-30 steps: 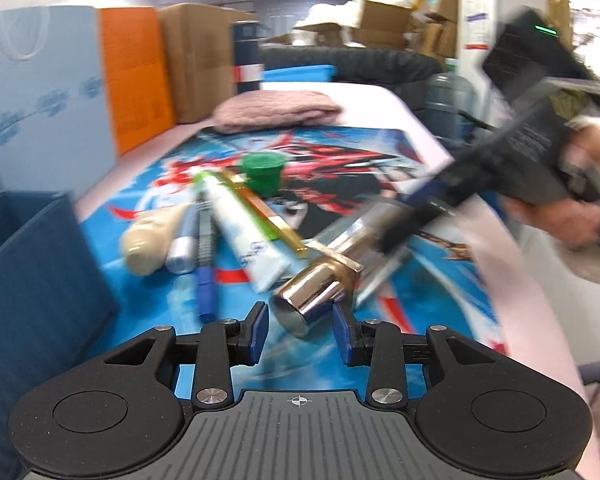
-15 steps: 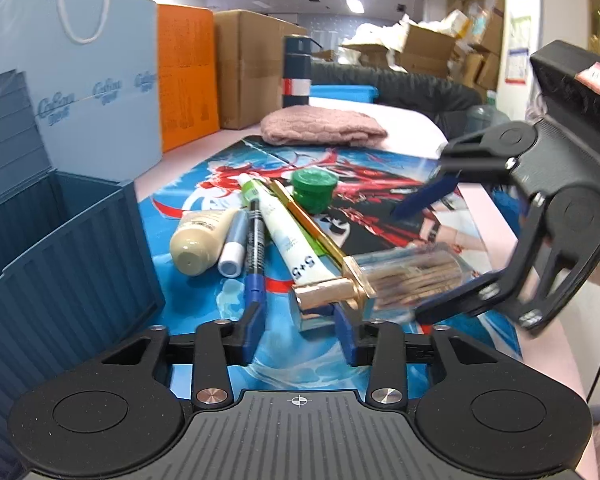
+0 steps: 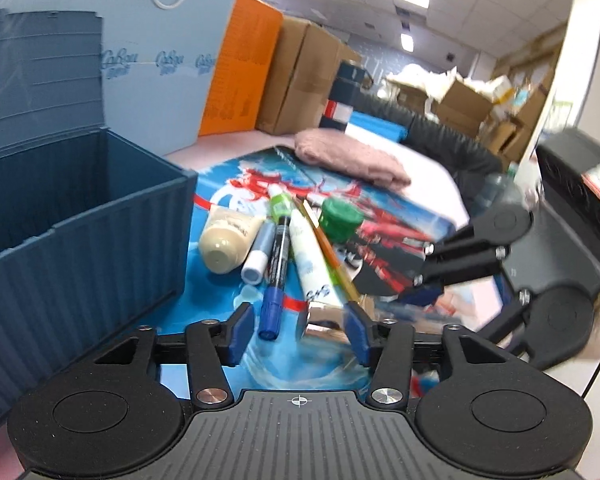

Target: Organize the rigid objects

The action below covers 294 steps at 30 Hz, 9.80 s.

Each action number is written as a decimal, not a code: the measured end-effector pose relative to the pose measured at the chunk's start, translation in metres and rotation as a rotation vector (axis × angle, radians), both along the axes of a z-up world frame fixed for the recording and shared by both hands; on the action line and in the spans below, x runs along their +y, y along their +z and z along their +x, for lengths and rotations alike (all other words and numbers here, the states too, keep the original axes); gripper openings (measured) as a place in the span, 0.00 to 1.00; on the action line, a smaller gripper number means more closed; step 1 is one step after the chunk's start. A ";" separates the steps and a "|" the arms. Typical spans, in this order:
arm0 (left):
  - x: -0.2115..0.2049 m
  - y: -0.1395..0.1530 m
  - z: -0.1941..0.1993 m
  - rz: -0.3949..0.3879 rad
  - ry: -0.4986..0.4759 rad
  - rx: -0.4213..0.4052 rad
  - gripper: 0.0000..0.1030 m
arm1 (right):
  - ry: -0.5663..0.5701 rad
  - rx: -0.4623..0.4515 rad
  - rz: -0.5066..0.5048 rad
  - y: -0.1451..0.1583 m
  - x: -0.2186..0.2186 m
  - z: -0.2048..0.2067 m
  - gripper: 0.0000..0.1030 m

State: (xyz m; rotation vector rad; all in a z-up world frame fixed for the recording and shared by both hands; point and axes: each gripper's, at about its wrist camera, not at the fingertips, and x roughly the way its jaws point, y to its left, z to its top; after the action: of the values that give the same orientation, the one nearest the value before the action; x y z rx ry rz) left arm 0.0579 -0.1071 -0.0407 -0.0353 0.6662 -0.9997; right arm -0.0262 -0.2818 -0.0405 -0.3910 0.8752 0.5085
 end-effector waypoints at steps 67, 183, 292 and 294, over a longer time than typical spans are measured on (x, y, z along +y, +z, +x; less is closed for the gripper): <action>0.181 0.047 0.039 -0.438 0.503 0.151 0.78 | 0.489 0.333 -0.120 0.052 0.191 0.233 0.34; -0.028 -0.021 -0.012 0.308 -0.010 -0.183 0.12 | -0.681 -0.288 0.805 -0.011 -0.050 0.011 0.97; 0.182 0.061 0.020 -0.365 0.545 0.000 0.49 | 0.164 -0.625 -0.052 0.034 0.162 0.127 0.12; 0.181 0.061 0.022 -0.368 0.539 0.003 0.49 | 0.226 -0.576 -0.095 0.029 0.163 0.132 0.12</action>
State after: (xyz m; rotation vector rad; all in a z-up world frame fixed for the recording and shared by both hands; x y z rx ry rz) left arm 0.0803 0.0740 0.0202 -0.5136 0.4315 -0.5864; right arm 0.1063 -0.1187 -0.0112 -0.6868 0.2991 0.5245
